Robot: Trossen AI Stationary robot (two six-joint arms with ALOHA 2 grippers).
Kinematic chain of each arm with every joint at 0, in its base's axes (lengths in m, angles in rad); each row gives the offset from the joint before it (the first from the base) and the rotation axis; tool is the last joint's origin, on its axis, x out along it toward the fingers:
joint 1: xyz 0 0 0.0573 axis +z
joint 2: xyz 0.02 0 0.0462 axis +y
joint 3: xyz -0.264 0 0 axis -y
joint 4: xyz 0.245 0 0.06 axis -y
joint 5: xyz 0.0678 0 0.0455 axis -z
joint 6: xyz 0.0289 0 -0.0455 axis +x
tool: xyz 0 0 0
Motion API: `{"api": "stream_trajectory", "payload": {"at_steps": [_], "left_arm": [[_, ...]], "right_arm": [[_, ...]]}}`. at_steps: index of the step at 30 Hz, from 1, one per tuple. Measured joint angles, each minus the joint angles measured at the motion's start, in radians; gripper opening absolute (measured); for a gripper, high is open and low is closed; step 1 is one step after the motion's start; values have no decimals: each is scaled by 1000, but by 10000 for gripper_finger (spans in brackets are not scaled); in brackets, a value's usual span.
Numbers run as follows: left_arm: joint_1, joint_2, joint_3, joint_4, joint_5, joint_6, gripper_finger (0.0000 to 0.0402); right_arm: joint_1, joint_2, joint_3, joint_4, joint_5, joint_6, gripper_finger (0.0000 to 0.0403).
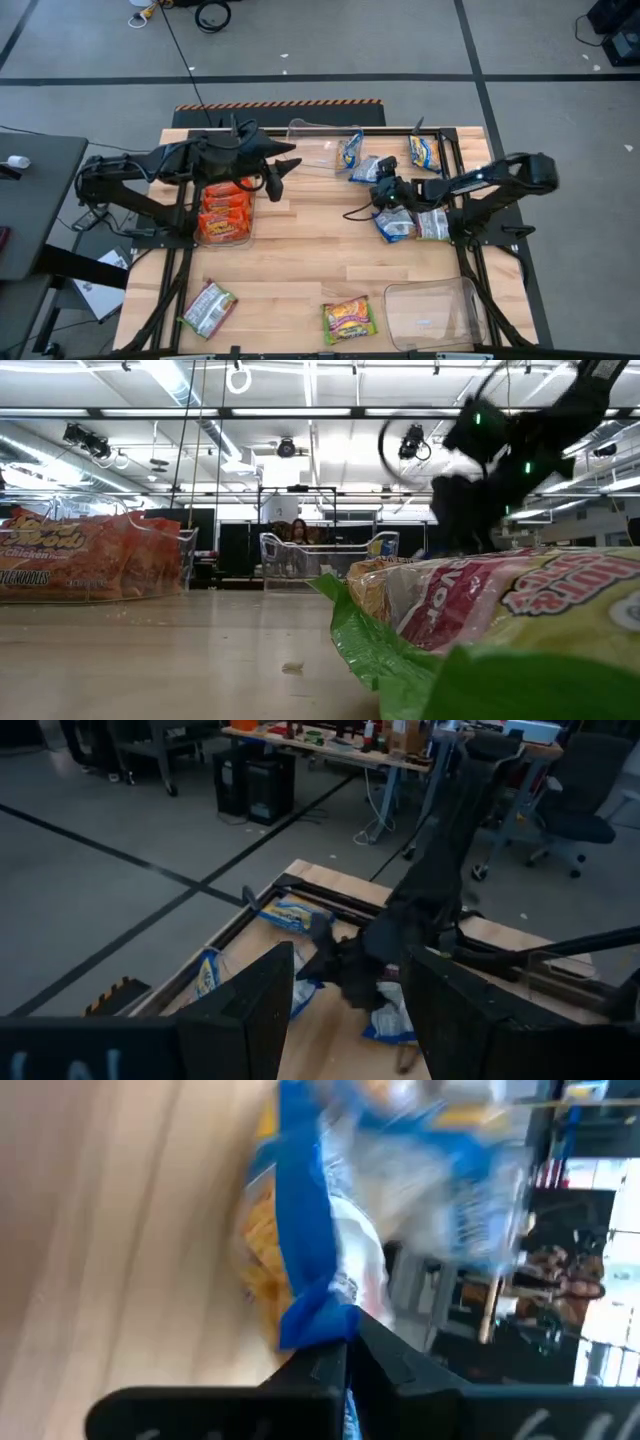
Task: Sort Maruchan noodles
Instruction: Put the blue noodles into the middle transparent bin
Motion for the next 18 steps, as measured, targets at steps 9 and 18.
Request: {"api": "stream_trajectory", "payload": {"at_steps": [9,18], "left_arm": [[2,31,0,10,-3,22,207],[56,112,0,133,166,97,288]], "right_arm": [[39,-279,454,-818,-358,496,6],[-32,-244,871,-945,-824,1054,4]]}}
